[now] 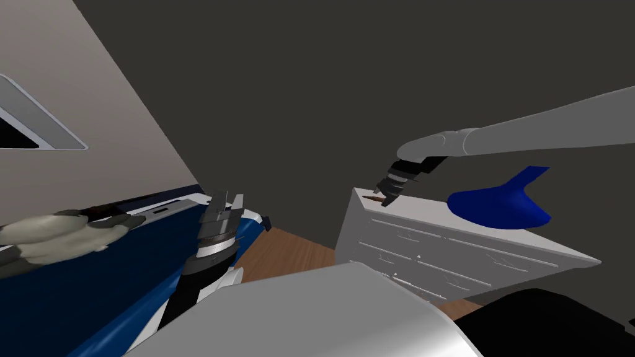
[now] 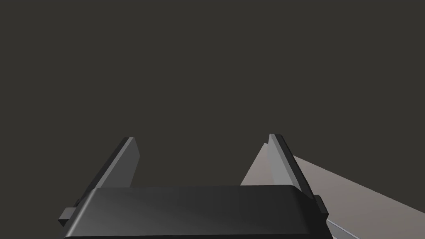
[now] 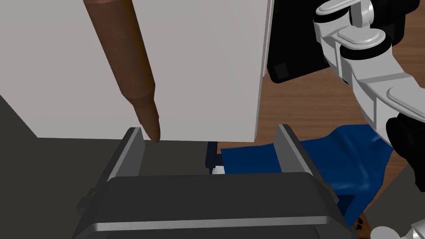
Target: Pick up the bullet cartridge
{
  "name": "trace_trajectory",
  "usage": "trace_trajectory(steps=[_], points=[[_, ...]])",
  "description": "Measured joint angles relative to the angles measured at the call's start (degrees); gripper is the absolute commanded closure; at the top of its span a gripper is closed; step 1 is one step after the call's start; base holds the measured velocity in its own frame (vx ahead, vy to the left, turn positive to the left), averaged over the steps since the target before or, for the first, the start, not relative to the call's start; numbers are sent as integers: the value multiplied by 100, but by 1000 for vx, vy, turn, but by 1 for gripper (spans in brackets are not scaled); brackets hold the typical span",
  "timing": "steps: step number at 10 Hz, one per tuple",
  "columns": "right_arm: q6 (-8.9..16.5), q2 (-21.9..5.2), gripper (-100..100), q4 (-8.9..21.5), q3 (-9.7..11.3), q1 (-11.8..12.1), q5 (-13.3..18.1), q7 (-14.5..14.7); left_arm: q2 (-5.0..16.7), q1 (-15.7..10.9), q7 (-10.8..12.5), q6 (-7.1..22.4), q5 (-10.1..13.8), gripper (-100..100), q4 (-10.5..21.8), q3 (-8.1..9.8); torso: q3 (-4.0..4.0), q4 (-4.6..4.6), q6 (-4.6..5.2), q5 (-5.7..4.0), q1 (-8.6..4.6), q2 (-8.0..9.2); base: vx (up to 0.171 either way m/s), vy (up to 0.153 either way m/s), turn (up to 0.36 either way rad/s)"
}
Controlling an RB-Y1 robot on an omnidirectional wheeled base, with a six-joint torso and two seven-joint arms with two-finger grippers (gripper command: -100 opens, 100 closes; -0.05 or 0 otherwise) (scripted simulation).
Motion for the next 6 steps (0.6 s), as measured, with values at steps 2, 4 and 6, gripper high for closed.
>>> trace_trajectory(steps=[2, 4, 6], points=[[-245, -155, -100, -1, 145, -8, 121, 33, 0, 0, 0, 0, 0, 0, 0, 0, 12, 5, 3, 0, 8, 22, 71, -93, 268], [-441, -248, -100, -140, 339, 55, 238, 26, -1, 0, 0, 0, 0, 0, 0, 0, 16, 7, 5, 2, 14, 26, 53, -64, 125], [-461, -251, -100, -142, 344, 62, 241, 28, -1, 0, 0, 0, 0, 0, 0, -1, 31, 15, 8, 9, 44, 52, 15, 1, -40]])
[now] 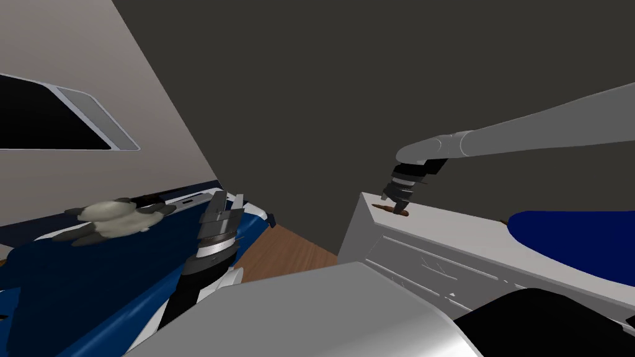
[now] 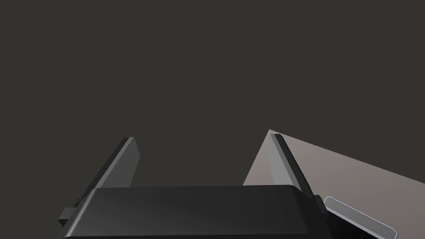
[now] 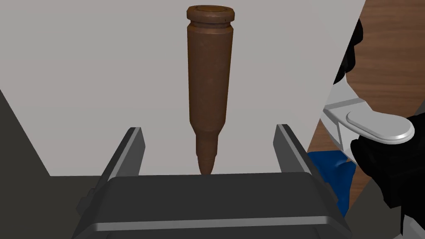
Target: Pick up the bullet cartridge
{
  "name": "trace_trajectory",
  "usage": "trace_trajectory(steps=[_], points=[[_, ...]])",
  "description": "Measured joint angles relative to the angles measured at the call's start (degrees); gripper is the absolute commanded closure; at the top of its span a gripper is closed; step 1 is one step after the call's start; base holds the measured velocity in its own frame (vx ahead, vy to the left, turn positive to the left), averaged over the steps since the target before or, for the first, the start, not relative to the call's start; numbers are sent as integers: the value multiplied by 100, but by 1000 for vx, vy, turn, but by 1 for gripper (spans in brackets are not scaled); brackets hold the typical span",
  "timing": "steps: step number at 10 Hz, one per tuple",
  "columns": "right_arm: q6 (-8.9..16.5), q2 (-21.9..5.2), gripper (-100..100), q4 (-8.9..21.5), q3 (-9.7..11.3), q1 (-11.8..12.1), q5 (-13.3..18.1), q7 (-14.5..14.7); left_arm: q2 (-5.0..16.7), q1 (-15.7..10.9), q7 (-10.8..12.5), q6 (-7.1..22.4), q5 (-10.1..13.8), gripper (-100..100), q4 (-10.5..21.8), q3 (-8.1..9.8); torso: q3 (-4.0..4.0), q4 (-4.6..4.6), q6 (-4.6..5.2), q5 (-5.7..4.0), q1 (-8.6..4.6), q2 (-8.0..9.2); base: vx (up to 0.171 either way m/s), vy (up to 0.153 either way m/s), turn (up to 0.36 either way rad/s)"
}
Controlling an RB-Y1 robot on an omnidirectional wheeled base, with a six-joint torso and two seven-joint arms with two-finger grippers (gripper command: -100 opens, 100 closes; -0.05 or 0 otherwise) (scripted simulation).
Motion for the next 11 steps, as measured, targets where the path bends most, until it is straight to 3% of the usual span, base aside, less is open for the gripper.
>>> trace_trajectory(steps=[11], points=[[-696, 1520, -100, -116, -889, -211, 1675, -311, 0, 0, 0, 0, 0, 0, 0, 0, 0, 1, 1, 6, 21, -1, 43, 41, -97]])
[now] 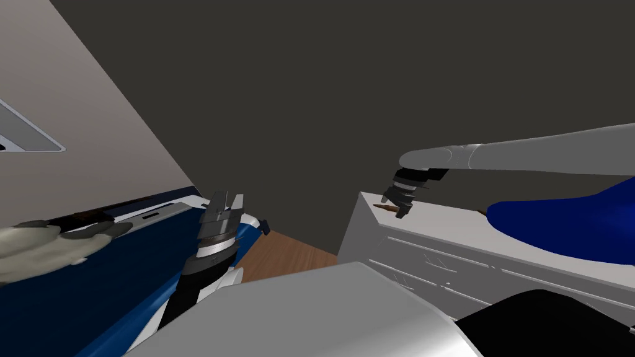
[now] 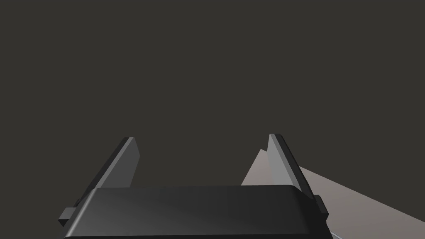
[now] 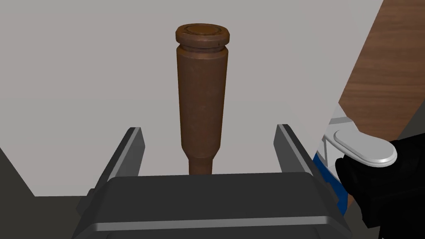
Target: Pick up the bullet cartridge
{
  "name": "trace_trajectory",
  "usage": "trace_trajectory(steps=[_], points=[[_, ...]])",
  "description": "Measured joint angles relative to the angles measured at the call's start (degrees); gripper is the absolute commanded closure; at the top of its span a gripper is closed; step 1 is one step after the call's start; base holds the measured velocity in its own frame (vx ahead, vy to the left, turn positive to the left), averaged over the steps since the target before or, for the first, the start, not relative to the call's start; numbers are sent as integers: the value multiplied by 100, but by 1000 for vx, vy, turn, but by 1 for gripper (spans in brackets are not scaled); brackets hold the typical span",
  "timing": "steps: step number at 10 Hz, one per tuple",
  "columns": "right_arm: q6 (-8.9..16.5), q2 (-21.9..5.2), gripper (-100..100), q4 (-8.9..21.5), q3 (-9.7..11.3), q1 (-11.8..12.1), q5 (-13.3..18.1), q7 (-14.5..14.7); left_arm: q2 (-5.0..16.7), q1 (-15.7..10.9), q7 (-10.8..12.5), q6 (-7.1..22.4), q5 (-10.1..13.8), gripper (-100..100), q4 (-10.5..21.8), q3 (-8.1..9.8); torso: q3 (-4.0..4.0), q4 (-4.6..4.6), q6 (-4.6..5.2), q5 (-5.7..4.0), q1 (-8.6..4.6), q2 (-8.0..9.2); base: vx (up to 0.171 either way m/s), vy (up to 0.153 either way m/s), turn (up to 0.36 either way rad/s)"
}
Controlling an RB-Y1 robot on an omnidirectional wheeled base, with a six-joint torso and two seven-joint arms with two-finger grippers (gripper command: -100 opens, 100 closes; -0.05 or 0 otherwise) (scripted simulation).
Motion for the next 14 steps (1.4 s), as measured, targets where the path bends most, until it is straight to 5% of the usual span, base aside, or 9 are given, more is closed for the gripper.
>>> trace_trajectory(steps=[2, 3, 7, 8, 9, 14], points=[[-133, 260, -100, -23, -138, -52, 288, -58, 0, 0, 0, 0, 0, 0, 0, 0, -2, -2, -3, 2, 1, -2, 23, 24, -24], [-140, 265, 100, -23, -142, -52, 299, -60, 0, -1, 0, 0, 0, 0, 0, 0, 1, 0, -3, 0, -6, 4, 0, 0, 0], [-137, 264, 100, -20, -143, -53, 298, -63, 0, -1, 0, 0, 0, 0, 0, 0, 6, 1, -4, -3, -13, 12, 0, 0, 0], [-137, 264, 0, -20, -143, -53, 298, -63, 0, -1, 0, 0, 0, 0, 0, 0, 6, 1, -4, -3, -13, 12, 0, 0, 0], [-137, 264, 100, -20, -143, -53, 298, -63, 0, -1, 0, 0, 0, 0, 0, 0, 6, 1, -4, -3, -13, 12, -41, -31, 174], [210, -498, 100, 35, 293, 63, -496, 92, 1, -2, 0, 0, 0, 0, 0, 0, 14, 3, -6, -5, -27, 27, -46, -48, 89]])
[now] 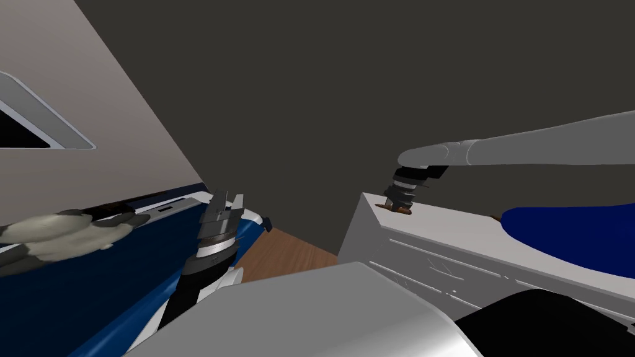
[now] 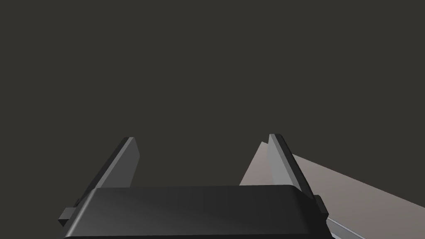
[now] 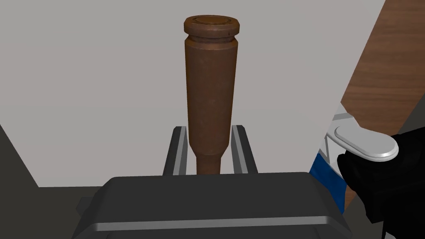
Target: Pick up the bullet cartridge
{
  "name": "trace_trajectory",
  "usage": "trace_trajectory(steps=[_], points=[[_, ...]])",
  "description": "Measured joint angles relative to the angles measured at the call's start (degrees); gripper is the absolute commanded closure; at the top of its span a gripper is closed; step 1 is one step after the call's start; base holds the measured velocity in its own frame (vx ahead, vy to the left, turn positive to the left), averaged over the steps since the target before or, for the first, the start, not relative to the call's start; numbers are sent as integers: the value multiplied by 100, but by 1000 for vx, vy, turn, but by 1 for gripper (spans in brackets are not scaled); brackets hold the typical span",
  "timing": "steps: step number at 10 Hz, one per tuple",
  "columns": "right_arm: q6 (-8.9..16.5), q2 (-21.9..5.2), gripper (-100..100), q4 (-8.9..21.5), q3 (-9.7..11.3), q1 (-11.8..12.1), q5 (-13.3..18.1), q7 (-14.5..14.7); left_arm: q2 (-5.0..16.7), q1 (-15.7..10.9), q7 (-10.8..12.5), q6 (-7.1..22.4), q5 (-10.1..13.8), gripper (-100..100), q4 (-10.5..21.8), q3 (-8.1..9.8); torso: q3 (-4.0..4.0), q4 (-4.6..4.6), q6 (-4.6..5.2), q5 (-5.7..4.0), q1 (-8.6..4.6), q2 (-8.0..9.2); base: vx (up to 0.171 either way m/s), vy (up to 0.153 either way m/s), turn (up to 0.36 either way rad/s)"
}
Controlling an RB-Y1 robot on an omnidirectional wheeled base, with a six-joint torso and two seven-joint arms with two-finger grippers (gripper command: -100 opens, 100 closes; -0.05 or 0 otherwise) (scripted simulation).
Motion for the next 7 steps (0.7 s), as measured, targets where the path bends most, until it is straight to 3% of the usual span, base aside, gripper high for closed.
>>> trace_trajectory(steps=[7], points=[[413, -917, 100, 78, 530, 132, -1044, 195, 0, 0, 0, 0, 0, 0, 0, 0, 2, 4, 2, 3, 5, -1, -38, -35, 80]])
